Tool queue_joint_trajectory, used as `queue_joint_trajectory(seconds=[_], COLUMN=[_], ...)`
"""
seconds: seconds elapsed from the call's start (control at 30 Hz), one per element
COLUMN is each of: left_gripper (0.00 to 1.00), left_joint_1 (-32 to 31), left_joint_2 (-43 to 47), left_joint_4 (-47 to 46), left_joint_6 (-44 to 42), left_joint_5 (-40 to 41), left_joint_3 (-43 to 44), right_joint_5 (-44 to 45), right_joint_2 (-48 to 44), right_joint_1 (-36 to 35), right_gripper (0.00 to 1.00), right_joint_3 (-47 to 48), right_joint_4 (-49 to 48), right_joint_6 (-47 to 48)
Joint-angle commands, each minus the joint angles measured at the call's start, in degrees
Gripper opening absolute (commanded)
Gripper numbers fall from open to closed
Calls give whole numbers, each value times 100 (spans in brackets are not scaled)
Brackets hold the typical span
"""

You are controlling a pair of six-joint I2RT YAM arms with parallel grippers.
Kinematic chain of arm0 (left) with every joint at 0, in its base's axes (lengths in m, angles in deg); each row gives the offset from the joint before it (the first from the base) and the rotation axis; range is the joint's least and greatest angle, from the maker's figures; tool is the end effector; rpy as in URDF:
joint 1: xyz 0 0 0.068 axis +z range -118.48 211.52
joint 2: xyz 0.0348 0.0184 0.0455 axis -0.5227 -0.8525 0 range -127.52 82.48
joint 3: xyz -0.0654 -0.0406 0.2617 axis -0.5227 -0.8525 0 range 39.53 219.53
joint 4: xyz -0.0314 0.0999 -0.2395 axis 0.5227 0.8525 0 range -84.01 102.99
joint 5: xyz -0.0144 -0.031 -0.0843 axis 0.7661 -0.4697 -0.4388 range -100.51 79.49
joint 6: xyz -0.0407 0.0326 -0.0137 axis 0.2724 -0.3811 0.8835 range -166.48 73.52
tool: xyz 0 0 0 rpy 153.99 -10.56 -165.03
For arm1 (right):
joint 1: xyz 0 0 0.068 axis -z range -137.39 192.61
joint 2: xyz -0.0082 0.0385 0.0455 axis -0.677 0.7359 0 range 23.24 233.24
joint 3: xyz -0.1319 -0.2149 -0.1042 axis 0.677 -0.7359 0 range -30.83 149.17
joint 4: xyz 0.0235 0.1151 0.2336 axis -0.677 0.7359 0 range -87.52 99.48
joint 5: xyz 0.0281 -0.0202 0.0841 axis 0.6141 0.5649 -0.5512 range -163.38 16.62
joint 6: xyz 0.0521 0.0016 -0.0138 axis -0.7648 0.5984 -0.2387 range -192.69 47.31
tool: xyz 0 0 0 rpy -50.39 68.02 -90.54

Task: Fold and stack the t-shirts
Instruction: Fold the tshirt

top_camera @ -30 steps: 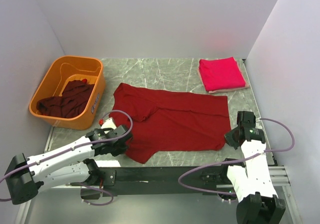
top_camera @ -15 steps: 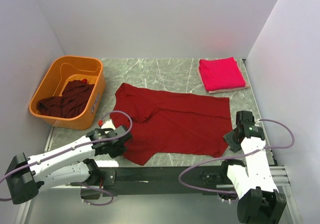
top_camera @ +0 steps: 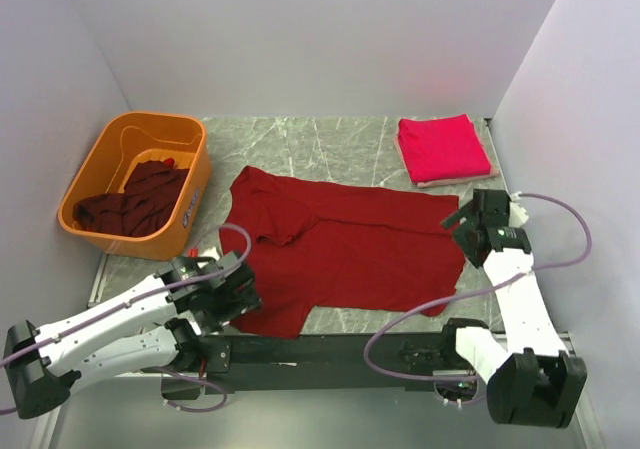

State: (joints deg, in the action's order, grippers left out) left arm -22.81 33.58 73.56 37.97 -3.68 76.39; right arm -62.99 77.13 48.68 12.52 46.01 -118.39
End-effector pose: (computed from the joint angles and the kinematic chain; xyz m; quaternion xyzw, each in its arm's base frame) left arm 0.0724 -0.0937 0.2124 -0.2635 0.9586 -0.0636 0.0874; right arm 0.1786 -0.0255 0.2526 0.4387 0.8401 0.0231 0.3181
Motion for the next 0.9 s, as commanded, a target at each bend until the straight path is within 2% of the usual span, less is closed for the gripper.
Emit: queue_joint_trajectory(seconds=[0.0, 0.07, 0.13, 0.17, 0.2, 0.27, 0.33, 0.37, 0.5, 0.6, 0.67, 0.87], left_gripper=[99, 99, 99, 99, 99, 100, 99, 99, 99, 99, 99, 99], left_joint_1=[27, 175, 483, 980, 1255, 1922, 2223, 2486, 3006, 3243, 3384, 3797], left_joint_2=[-153, -687, -1424, -1681, -1927, -2639, -3410, -3694, -5074, -5883, -6253, -6781], left_joint_4=[-383, -866, -1735, -2034, -2794, -3388, -4212, -4365, -4340, -4375, -4550, -4981], left_joint_6=[-373, -805, -1656, -2260, -2579, -3116, -3477, -3566, -3918, -4031, -4050, -4024], left_joint_5=[965, 1521, 1883, 1822, 1657, 1304, 1146, 1093, 706, 434, 346, 3], left_joint_3=[917, 1532, 2122, 2297, 2560, 2781, 3124, 3291, 4485, 4829, 4857, 4550], right_joint_5=[147, 77, -247, -361, -467, -669, -758, -715, -749, -706, -653, -661], right_joint_2=[420, 770, 1104, 1550, 1789, 2499, 2993, 3457, 4322, 4866, 5287, 5807], right_joint_1=[-376, -570, -773, -774, -791, -791, -782, -782, -782, -782, -782, -931], right_gripper=[88, 89, 90, 90, 90, 90, 90, 90, 90, 88, 88, 87], right_joint_3=[357, 393, 516, 690, 770, 1033, 1280, 1420, 2019, 2386, 2816, 3204], right_joint_4=[-704, -1142, -1434, -1583, -1663, -1899, -1989, -2015, -2111, -2217, -2016, -1928], right_joint_6=[262, 446, 657, 754, 833, 991, 1115, 1272, 1466, 1695, 1870, 2011])
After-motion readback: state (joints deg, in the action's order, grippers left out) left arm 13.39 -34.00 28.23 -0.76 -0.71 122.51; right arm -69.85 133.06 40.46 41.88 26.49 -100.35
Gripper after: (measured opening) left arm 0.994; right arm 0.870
